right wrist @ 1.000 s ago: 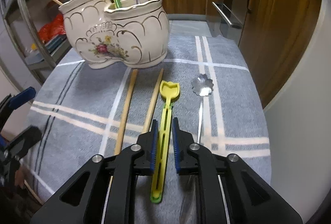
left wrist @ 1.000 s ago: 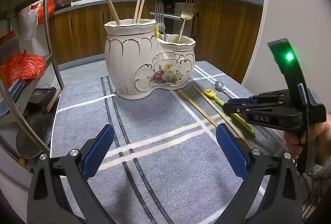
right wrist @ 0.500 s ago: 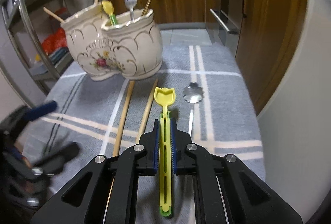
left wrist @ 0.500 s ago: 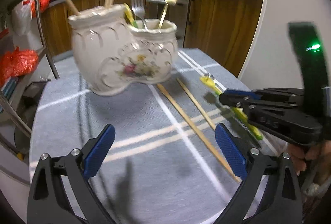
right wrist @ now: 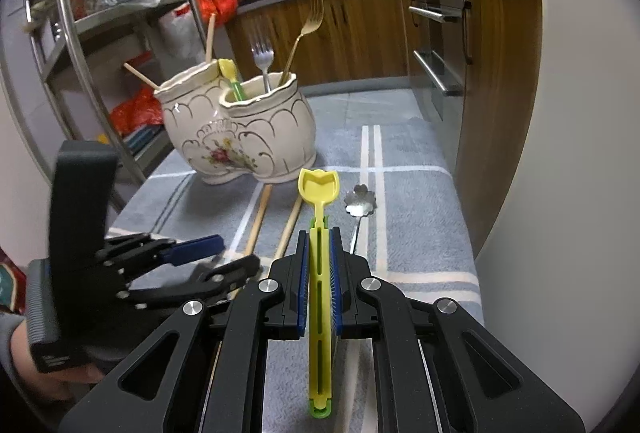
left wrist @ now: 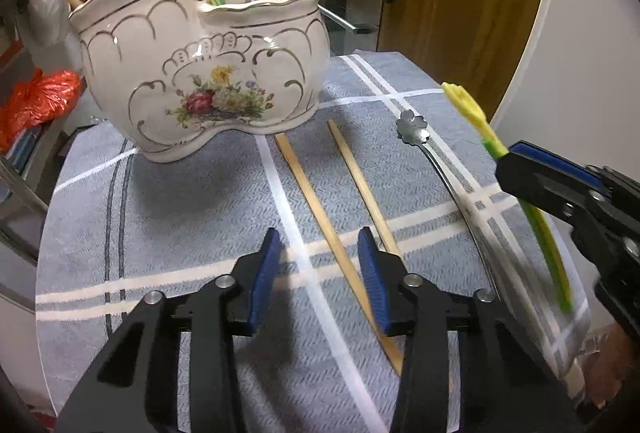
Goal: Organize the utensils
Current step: 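Grasp another chopstick with the left tool while the right tool grasps the second yellow utensil, then lift both utensils and lower them into the large and small cups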
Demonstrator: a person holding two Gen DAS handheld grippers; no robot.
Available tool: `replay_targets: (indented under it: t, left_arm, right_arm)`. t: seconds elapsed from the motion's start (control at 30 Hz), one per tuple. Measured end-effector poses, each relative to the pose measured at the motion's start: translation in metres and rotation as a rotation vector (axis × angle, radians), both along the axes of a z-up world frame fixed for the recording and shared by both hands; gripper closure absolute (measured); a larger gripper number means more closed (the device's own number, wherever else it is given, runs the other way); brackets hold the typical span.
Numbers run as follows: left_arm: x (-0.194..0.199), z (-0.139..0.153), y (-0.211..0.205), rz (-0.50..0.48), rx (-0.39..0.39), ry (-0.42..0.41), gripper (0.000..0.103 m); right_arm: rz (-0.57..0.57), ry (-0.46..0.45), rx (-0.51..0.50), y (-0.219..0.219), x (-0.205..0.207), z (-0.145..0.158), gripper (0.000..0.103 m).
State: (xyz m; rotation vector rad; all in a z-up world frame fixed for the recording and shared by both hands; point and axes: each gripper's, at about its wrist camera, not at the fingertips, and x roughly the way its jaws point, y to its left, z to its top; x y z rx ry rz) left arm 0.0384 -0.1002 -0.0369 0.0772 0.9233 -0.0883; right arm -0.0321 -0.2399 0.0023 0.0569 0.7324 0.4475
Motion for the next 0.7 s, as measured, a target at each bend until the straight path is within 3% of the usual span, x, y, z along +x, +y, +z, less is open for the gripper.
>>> replay_targets:
  t: [0.1, 0.2, 0.23, 0.57, 0.7]
  left_arm:
    - [0.0, -0.001, -0.009, 0.007, 0.033, -0.011, 0.069]
    - [0.003, -0.002, -0.019, -0.01, 0.079, -0.024, 0.09]
    - [0.004, -0.003, -0.02, -0.017, 0.076, -0.023, 0.093]
    - [-0.01, 0.008, 0.032, -0.084, -0.057, -0.013, 0.098]
    - [-0.025, 0.017, 0.048, -0.14, -0.054, -0.055, 0.098]
  right_arm:
    - [0.003, -0.002, 0.012, -0.003, -0.002, -0.001, 0.092]
    - [0.003, -0.002, 0.019, -0.005, -0.003, -0.002, 0.092]
    - [0.004, -0.004, 0.021, -0.005, -0.004, -0.001, 0.093]
    - [0.016, -0.016, 0.024, -0.004, -0.009, -0.001, 0.092]
    - [0.032, -0.027, 0.014, 0.002, -0.012, 0.001, 0.092]
